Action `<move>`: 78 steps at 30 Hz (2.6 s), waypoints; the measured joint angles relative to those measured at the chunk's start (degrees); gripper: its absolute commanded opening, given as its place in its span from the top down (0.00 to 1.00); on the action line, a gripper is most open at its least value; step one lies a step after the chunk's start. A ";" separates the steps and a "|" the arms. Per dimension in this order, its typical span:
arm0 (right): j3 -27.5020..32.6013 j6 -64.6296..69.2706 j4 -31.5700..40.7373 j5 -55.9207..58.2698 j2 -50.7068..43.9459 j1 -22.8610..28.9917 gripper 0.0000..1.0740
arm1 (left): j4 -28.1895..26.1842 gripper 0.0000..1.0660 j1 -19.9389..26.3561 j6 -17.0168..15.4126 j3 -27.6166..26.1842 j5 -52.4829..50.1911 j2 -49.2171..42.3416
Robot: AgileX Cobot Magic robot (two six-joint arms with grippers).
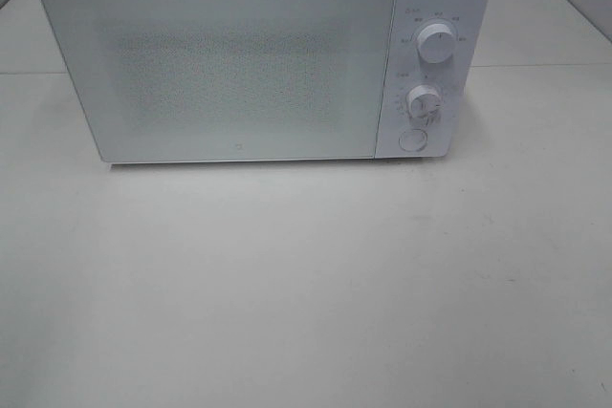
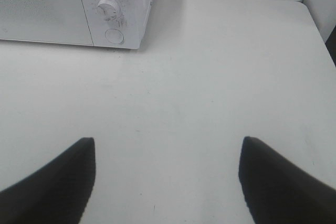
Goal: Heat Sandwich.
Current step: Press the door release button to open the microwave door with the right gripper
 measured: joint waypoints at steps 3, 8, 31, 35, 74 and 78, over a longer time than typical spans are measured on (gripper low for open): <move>0.00 0.00 0.00 -2.46 3.44 0.00 0.29 | 0.00 0.05 0.00 0.00 0.00 0.00 0.00; 0.00 0.29 0.00 -8.25 9.22 0.00 0.25 | 0.00 0.05 0.00 0.00 0.00 0.00 0.00; 0.00 0.52 0.23 -37.47 37.53 0.00 0.29 | 0.00 0.05 0.00 0.11 0.00 0.00 0.00; 0.00 0.52 0.52 -42.63 42.23 0.00 0.29 | 0.00 0.05 0.00 0.11 0.00 0.00 0.00; 10.49 -2.29 11.12 -102.27 79.41 3.09 0.29 | 0.00 0.05 0.00 0.11 0.00 0.00 0.00; 11.46 -4.35 15.99 -105.37 81.99 6.47 0.29 | 0.00 0.05 0.00 0.11 0.00 0.00 0.00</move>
